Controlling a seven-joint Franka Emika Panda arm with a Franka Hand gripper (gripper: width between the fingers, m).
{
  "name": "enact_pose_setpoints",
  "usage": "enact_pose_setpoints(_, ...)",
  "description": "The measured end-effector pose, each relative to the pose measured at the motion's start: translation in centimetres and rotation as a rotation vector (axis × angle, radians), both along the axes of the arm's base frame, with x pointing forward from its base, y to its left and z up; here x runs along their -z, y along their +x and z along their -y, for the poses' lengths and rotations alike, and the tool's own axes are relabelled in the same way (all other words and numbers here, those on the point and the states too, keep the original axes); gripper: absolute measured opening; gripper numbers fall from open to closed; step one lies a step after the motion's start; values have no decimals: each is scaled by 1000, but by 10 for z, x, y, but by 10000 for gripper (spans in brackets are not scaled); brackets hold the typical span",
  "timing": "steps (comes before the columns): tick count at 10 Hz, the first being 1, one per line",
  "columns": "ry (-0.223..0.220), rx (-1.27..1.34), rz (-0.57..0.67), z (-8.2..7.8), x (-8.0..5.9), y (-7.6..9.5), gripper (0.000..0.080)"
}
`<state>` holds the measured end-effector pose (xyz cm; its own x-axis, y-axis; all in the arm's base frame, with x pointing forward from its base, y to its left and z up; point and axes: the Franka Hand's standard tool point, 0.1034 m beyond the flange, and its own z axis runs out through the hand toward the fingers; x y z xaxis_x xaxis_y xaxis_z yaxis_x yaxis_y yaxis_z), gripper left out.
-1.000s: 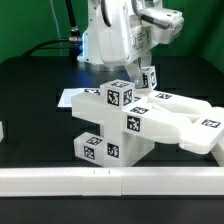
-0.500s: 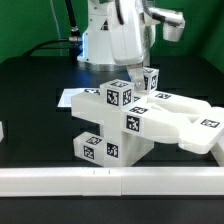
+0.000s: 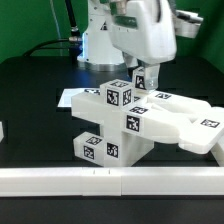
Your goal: Assemble chair
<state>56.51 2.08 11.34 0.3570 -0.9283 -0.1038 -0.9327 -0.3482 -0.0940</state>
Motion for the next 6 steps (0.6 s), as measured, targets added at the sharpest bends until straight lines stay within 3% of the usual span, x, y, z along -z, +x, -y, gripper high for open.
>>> enact_pose_setpoints(6,-56,-587,4,-9,-4,2,648)
